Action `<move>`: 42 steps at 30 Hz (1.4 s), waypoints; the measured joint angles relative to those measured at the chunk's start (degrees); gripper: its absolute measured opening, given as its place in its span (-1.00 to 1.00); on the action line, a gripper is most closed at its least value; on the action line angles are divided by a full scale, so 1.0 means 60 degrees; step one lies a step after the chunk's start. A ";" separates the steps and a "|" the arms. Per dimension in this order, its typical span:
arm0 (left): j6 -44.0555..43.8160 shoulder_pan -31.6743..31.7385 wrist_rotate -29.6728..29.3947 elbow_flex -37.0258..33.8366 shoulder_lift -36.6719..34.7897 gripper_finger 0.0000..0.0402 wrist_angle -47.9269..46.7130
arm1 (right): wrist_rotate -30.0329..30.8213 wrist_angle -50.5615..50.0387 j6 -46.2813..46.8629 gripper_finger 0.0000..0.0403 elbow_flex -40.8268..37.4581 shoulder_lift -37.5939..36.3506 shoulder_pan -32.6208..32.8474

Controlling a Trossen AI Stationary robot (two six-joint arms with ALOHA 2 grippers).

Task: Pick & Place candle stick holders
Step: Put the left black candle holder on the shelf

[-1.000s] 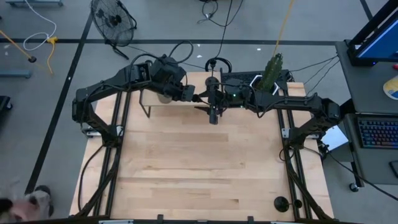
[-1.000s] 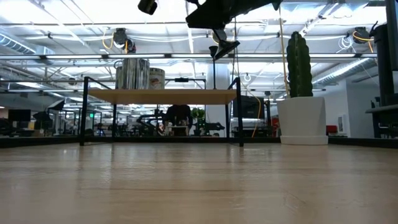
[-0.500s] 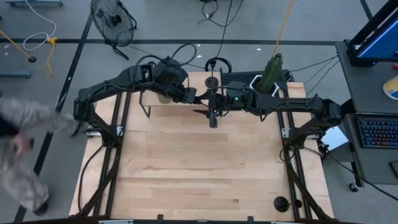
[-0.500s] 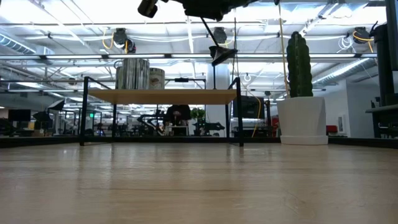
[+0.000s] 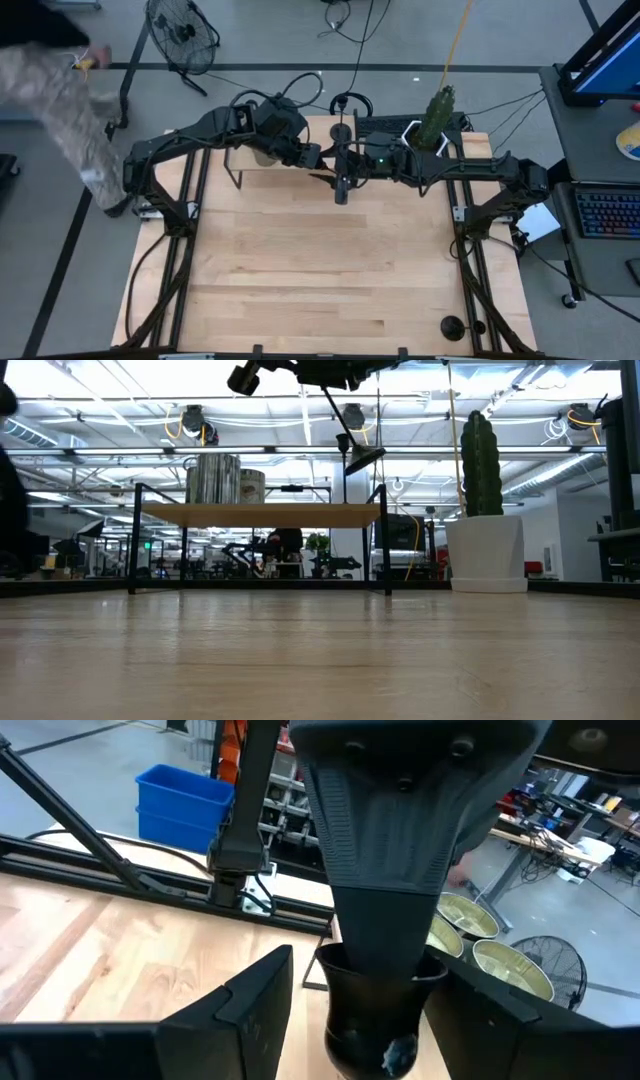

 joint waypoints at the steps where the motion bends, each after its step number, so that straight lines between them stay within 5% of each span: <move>1: 0.0021 0.0000 -0.0005 0.0000 0.0000 -0.96 -0.0022 | -0.0009 0.0000 0.0000 0.01 0.0000 0.0000 0.0000; 9: 0.0145 0.0019 -0.0076 -0.0004 0.0119 -0.96 -0.0290 | 0.0011 0.0021 0.0001 -0.01 0.0000 0.0000 0.0000; 20: 0.0146 0.0055 0.0024 -0.0004 0.0109 -0.96 -0.0275 | 0.0095 -0.0006 0.0164 -0.28 0.0000 0.0000 -0.0004; 42: 0.0326 0.0062 0.0163 -0.0004 0.0109 -0.93 -0.0175 | 0.0788 -0.0142 0.0040 -0.32 0.0004 0.0000 0.0080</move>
